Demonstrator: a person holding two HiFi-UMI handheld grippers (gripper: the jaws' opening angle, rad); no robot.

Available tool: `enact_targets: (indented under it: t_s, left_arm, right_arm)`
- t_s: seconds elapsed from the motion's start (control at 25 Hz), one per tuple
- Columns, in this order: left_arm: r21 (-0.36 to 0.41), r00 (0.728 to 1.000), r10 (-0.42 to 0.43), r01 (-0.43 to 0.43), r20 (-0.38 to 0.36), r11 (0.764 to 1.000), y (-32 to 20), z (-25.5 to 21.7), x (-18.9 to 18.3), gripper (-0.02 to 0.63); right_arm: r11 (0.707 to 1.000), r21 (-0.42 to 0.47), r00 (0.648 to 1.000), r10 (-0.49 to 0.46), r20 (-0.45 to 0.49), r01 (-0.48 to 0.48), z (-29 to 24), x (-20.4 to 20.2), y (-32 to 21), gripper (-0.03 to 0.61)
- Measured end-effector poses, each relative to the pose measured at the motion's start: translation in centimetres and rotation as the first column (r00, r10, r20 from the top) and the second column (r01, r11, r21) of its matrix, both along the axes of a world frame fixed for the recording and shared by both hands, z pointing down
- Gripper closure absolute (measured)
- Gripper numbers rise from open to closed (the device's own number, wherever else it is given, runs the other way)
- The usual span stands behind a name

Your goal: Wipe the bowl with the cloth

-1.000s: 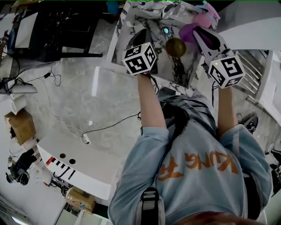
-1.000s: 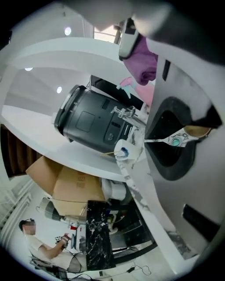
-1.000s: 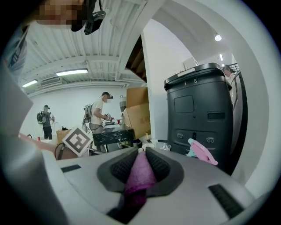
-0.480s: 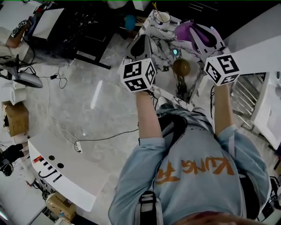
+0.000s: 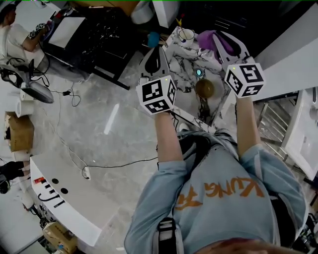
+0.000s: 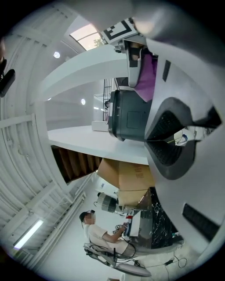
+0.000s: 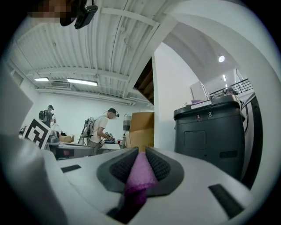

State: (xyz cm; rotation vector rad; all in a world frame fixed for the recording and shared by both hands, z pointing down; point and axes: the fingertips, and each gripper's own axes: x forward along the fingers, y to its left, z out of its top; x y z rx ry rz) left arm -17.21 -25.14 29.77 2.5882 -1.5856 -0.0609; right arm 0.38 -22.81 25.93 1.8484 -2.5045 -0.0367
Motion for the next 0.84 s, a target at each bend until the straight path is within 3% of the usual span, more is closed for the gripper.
enact_targets:
  t_s: [0.12, 0.36, 0.84]
  left_arm:
    - [0.018, 1.000, 0.013, -0.013, -0.020, 1.000, 0.5, -0.4, 0.4, 0.586]
    - [0.002, 0.988, 0.080, -0.081, -0.134, 0.997, 0.9, -0.8, 0.8, 0.592]
    - [0.021, 0.961, 0.139, -0.138, -0.240, 0.990, 0.6, -0.3, 0.1, 0.592]
  right_arm:
    - [1.000, -0.009, 1.000, 0.006, -0.011, -0.006, 0.3, 0.5, 0.4, 0.512]
    - [1.000, -0.016, 1.000, 0.021, -0.011, -0.022, 0.4, 0.8, 0.5, 0.512]
    - [1.000, 0.000, 1.000, 0.009, -0.025, -0.009, 1.0, -0.3, 0.4, 0.512]
